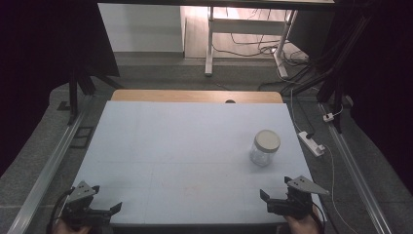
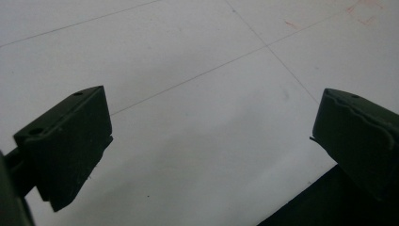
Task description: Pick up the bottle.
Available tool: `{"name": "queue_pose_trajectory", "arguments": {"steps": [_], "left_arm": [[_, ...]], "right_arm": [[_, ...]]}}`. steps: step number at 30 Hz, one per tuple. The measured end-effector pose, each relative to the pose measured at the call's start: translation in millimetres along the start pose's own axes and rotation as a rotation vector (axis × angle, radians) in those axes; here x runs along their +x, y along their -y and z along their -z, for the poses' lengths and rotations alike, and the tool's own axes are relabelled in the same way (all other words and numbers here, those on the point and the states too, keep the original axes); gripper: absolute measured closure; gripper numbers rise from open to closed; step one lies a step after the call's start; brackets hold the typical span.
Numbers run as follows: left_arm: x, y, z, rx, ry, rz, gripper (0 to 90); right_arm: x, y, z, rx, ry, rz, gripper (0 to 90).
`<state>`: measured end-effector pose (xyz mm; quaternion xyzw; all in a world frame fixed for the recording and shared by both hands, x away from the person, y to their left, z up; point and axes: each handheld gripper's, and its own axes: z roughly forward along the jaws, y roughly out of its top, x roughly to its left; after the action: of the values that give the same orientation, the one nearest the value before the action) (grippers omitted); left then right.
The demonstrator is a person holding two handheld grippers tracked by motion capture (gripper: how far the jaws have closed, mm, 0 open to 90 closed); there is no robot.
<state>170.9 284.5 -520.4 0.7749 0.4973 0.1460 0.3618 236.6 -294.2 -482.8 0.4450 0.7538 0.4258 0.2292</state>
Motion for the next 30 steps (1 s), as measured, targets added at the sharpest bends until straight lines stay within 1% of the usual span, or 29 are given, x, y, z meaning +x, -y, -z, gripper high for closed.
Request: {"name": "queue_pose_trajectory", "arguments": {"steps": [4,9,12,16,20,21,23,26,27,30], "left_arm": [[0.3,0.1,0.2,-0.001,0.002,0.001,0.0],[0.9,0.2,0.3,-0.003,0.006,0.006,0.0],[0.9,0.2,0.4,-0.003,0.007,0.005,0.0],[1.0,0.2,0.4,-0.003,0.007,0.006,0.0],[1.2,0.2,0.4,-0.003,0.007,0.007,0.0],[1.2,0.3,0.5,-0.004,0.008,0.007,0.0],[1.3,0.3,0.6,-0.004,0.008,0.009,0.0],[1.5,0.3,0.6,-0.005,0.009,0.011,0.0],[1.6,0.4,0.7,-0.006,0.01,0.012,0.0],[1.9,0.4,0.4,-0.009,0.012,0.014,0.0]], "right_arm": [[-0.4,-3.3,-0.9,-0.014,0.002,0.006,0.0],[-3.2,-7.0,-8.8,-0.009,-0.013,0.028,0.0],[-8.0,-9.7,-14.4,0.006,-0.004,0.045,0.0],[-11.6,-13.5,-17.7,0.002,0.001,0.033,0.0],[-17.5,-15.9,-25.0,0.012,-0.014,-0.004,0.0],[-18.6,-16.1,-26.6,0.017,-0.01,-0.008,0.0],[-20.2,-17.7,-29.4,0.025,-0.008,-0.013,0.0],[-21.5,-20.4,-31.8,0.026,-0.002,-0.006,0.0],[-23.0,-23.5,-34.8,0.041,0.004,-0.003,0.0],[-26.1,-27.6,-39.7,0.048,-0.006,-0.016,0.0]]}}
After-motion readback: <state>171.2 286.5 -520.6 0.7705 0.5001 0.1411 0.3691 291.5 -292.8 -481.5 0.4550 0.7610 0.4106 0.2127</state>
